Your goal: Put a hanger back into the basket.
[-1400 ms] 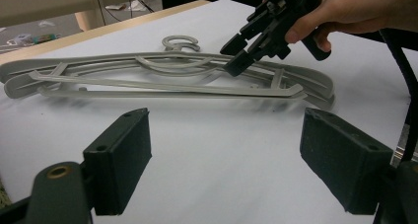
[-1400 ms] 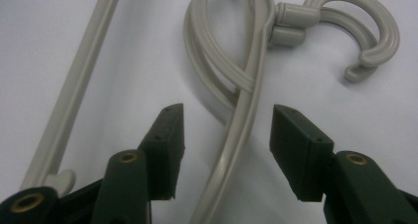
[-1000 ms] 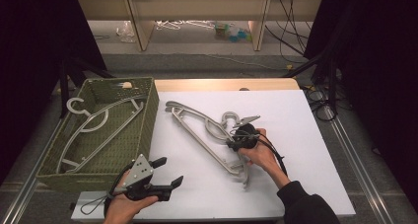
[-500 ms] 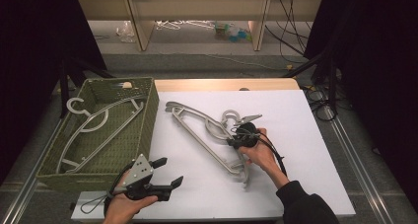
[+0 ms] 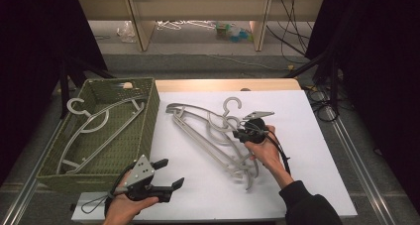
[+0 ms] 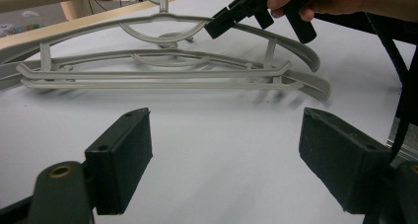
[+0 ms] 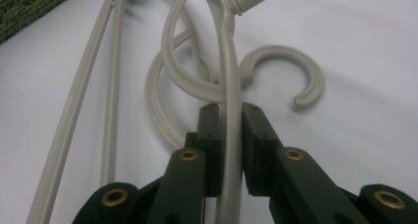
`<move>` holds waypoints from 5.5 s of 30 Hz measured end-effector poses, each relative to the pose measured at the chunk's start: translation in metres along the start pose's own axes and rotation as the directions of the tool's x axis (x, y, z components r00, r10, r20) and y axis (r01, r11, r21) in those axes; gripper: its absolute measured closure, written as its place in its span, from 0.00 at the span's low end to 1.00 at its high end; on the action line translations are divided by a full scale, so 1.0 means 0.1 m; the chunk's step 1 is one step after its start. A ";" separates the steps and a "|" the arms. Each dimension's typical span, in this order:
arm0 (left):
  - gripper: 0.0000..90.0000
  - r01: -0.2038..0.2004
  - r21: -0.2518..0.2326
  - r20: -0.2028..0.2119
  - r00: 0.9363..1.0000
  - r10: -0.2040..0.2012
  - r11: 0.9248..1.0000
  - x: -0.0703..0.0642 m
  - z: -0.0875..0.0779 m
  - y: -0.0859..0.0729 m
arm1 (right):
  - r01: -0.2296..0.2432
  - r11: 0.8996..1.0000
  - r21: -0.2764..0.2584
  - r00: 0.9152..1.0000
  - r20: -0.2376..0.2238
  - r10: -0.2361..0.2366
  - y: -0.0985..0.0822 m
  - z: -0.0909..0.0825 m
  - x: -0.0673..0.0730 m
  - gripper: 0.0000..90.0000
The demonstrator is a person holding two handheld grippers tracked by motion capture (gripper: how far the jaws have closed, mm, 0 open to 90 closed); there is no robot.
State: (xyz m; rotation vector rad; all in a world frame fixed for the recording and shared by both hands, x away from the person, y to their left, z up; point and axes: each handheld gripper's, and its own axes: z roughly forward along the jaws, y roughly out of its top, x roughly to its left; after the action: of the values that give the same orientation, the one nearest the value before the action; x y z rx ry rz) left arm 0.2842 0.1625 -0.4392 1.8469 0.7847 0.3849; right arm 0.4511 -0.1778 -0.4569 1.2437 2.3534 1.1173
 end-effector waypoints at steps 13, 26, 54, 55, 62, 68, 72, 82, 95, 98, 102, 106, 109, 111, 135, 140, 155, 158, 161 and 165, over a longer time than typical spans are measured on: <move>0.23 0.002 0.005 -0.001 1.000 -0.002 1.000 0.02 0.00 -0.01 | 0.113 0.991 -0.074 0.993 -0.014 -0.115 0.12 -0.15 0.01 0.91; 0.23 0.000 0.003 -0.011 1.000 0.000 1.000 0.03 -0.01 -0.01 | 0.210 0.975 -0.066 0.965 -0.143 -0.218 0.03 -0.52 0.07 0.91; 0.24 -0.009 -0.001 0.025 1.000 0.009 1.000 0.03 0.10 0.07 | 0.367 0.929 -0.040 0.881 -0.307 -0.361 -0.39 -0.82 0.27 0.91; 0.25 -0.013 0.000 0.023 1.000 0.013 1.000 0.02 0.12 0.09 | 0.371 0.928 -0.040 0.876 -0.316 -0.364 -0.39 -0.82 0.29 0.91; 0.27 -0.041 0.038 0.066 0.997 0.038 0.998 0.01 0.35 0.21 | 0.407 0.912 -0.044 0.856 -0.330 -0.398 -0.43 -0.84 0.37 0.91; 0.30 -0.072 0.085 0.091 0.994 0.064 0.994 0.00 0.54 0.31 | 0.429 0.902 -0.045 0.842 -0.341 -0.417 -0.44 -0.87 0.41 0.91; 0.31 -0.074 0.127 0.110 0.992 0.060 0.989 -0.01 0.67 0.34 | 0.435 0.898 -0.057 0.834 -0.349 -0.426 -0.44 -0.89 0.43 0.91; 0.41 -0.130 0.178 0.170 0.980 0.099 0.976 -0.05 0.79 0.39 | 0.459 0.885 -0.074 0.818 -0.353 -0.454 -0.46 -0.91 0.48 0.91; 0.67 -0.216 0.224 0.233 0.959 0.163 0.950 -0.07 0.91 0.43 | 0.483 0.871 -0.089 0.800 -0.360 -0.481 -0.46 -0.91 0.51 0.91; 0.77 -0.257 0.235 0.245 0.949 0.199 0.937 -0.08 0.93 0.45 | 0.491 0.867 -0.087 0.794 -0.363 -0.487 -0.45 -0.91 0.51 0.91; 0.80 -0.301 0.241 0.260 0.936 0.237 0.923 -0.08 0.91 0.48 | 0.510 0.854 -0.107 0.783 -0.352 -0.512 -0.45 -0.92 0.50 0.90; 0.83 -0.313 0.233 0.276 0.929 0.246 0.921 -0.13 0.87 0.49 | 0.517 0.849 -0.114 0.785 -0.333 -0.523 -0.44 -0.92 0.50 0.87; 0.86 -0.316 0.239 0.292 0.925 0.242 0.918 -0.16 0.86 0.48 | 0.519 0.848 -0.107 0.795 -0.304 -0.525 -0.44 -0.93 0.49 0.82; 0.89 -0.301 0.239 0.305 0.926 0.222 0.923 -0.16 0.85 0.49 | 0.512 0.852 -0.109 0.809 -0.273 -0.521 -0.43 -0.93 0.48 0.78; 0.90 -0.042 0.212 0.145 0.989 0.011 0.976 0.25 0.46 0.60 | 0.268 0.943 -0.196 0.944 -0.139 -0.298 -0.57 -1.21 0.57 0.37; 0.90 -0.023 0.186 0.154 0.988 -0.006 0.982 0.26 0.40 0.63 | 0.246 0.952 -0.183 0.953 -0.135 -0.272 -0.67 -1.19 0.54 0.35; 0.90 0.031 0.112 0.127 0.991 -0.045 0.993 0.35 -0.01 0.84 | 0.199 0.965 -0.170 0.966 -0.134 -0.223 -0.83 -1.18 0.51 0.28; 0.90 0.043 0.105 0.128 0.990 -0.056 0.994 0.38 -0.09 0.90 | 0.203 0.965 -0.165 0.967 -0.123 -0.224 -0.84 -1.18 0.50 0.27; 0.89 0.051 0.090 0.136 0.989 -0.063 0.995 0.42 -0.14 0.95 | 0.203 0.965 -0.166 0.966 -0.125 -0.225 -0.84 -1.18 0.51 0.28; 0.89 0.049 0.073 0.117 0.991 -0.057 0.996 0.48 -0.28 1.09 | 0.205 0.966 -0.160 0.966 -0.127 -0.226 -0.84 -1.17 0.50 0.28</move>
State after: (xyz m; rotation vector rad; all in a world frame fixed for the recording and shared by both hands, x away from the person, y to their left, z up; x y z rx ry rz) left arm 0.3397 0.1886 -0.3329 1.8917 0.7724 0.2131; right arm 0.3082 -0.2267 -0.4334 0.8588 2.3900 1.3156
